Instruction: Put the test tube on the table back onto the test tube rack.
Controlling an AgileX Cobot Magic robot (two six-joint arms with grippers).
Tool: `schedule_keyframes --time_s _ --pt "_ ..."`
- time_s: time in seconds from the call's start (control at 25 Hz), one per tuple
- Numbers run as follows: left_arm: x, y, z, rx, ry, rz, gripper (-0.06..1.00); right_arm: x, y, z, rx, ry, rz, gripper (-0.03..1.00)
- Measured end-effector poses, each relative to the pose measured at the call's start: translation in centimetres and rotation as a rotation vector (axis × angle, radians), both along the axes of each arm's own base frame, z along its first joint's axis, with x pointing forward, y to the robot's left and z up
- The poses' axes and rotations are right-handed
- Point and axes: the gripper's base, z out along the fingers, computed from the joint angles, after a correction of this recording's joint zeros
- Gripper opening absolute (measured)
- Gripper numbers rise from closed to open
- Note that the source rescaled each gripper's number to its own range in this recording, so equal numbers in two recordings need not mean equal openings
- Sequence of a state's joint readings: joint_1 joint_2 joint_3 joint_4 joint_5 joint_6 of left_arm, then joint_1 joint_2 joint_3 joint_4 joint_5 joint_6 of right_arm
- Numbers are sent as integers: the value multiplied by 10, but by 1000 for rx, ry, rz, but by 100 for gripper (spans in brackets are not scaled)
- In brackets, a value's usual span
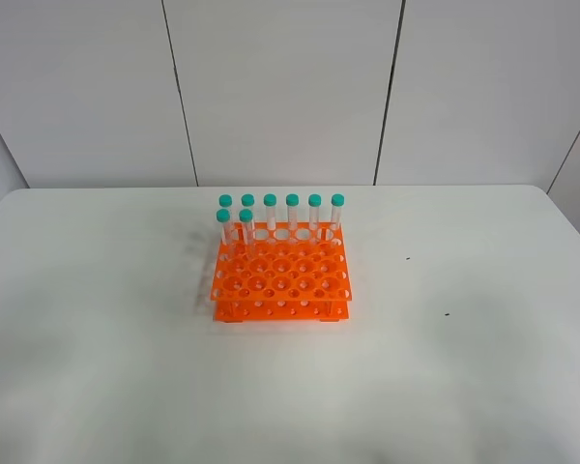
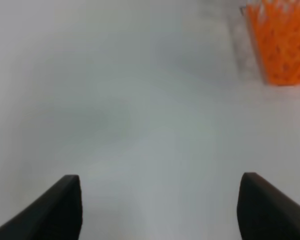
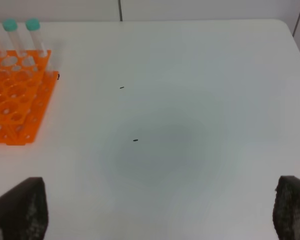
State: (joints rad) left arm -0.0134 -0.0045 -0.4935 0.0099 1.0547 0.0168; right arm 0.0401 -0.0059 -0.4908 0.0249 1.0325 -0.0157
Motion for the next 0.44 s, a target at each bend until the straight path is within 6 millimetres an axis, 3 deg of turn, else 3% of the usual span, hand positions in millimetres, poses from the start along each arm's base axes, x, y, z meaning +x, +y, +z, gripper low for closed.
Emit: schedule_keyframes --time_s 0.44 --pt "0 0 0 -3 0 2 100 0 0 0 0 0 0 100"
